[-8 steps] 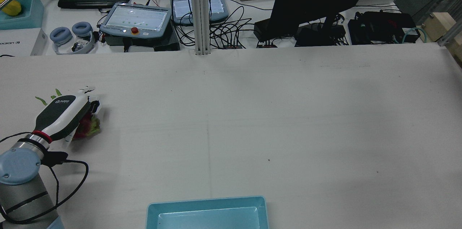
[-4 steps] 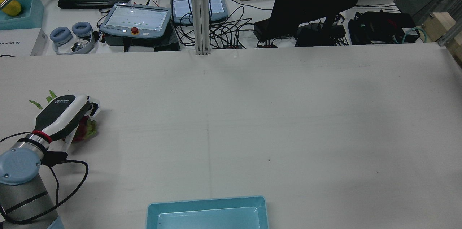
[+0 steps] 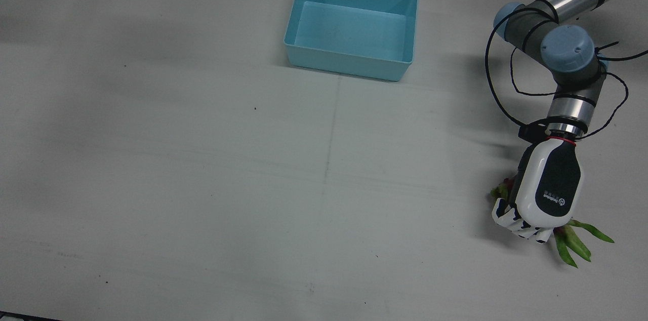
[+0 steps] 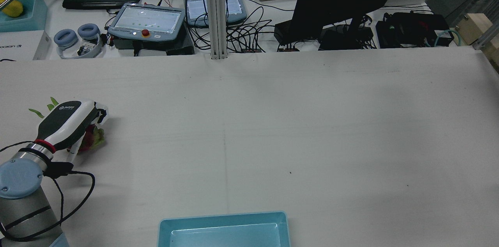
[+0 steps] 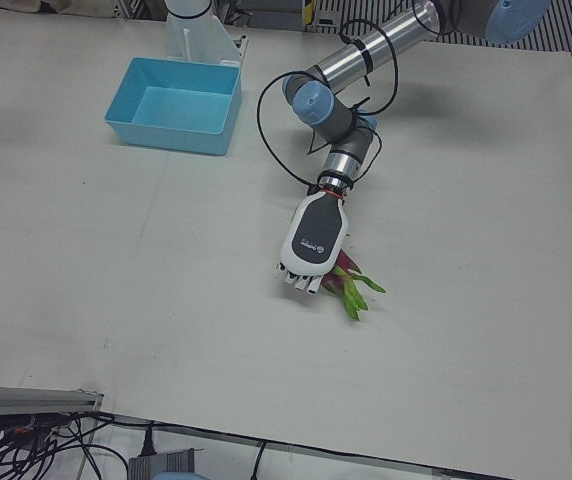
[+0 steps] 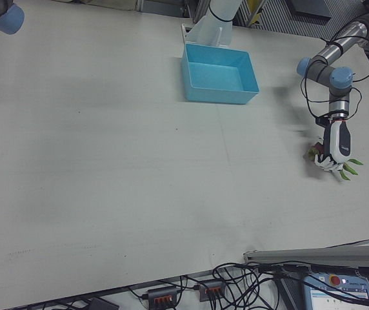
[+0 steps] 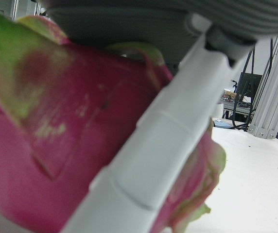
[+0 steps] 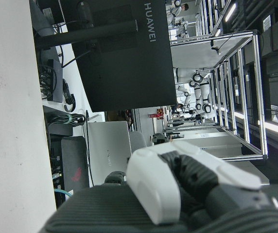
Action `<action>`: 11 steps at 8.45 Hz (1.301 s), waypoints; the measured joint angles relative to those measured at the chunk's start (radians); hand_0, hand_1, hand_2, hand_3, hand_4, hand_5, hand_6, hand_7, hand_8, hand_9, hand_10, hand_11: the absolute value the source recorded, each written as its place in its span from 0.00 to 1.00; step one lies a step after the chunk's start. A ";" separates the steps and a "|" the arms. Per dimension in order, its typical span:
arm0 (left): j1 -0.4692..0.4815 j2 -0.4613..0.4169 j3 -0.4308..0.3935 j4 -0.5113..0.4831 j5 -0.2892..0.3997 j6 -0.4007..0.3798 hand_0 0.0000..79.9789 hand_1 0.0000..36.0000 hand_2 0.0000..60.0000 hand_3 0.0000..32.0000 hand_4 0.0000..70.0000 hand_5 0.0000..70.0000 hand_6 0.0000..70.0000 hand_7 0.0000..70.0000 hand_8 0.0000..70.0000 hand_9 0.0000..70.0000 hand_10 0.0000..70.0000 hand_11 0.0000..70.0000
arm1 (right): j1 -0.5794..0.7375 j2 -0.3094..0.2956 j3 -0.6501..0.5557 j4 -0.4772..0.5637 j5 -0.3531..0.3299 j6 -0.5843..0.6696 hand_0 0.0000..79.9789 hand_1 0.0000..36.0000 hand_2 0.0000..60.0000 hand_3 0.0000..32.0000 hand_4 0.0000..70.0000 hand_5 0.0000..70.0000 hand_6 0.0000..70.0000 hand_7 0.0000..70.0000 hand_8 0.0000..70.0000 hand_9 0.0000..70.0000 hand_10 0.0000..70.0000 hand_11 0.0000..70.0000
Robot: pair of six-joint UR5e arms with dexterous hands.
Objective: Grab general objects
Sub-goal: 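Lift the dragon fruit with the left hand and carry it toward the tray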
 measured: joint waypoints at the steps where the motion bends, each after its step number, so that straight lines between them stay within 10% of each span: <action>1: -0.004 0.001 -0.013 0.000 0.000 0.000 1.00 1.00 1.00 0.00 0.71 1.00 1.00 1.00 1.00 1.00 1.00 1.00 | 0.000 0.000 0.000 0.000 0.000 0.000 0.00 0.00 0.00 0.00 0.00 0.00 0.00 0.00 0.00 0.00 0.00 0.00; 5: -0.014 0.003 -0.162 0.068 0.058 -0.013 1.00 1.00 1.00 0.00 1.00 1.00 1.00 1.00 1.00 1.00 1.00 1.00 | 0.000 0.000 0.000 0.000 0.000 0.000 0.00 0.00 0.00 0.00 0.00 0.00 0.00 0.00 0.00 0.00 0.00 0.00; 11: -0.087 -0.004 -0.270 0.063 0.520 -0.174 1.00 1.00 1.00 0.00 1.00 1.00 1.00 1.00 1.00 1.00 1.00 1.00 | 0.000 0.000 0.000 0.000 0.000 0.000 0.00 0.00 0.00 0.00 0.00 0.00 0.00 0.00 0.00 0.00 0.00 0.00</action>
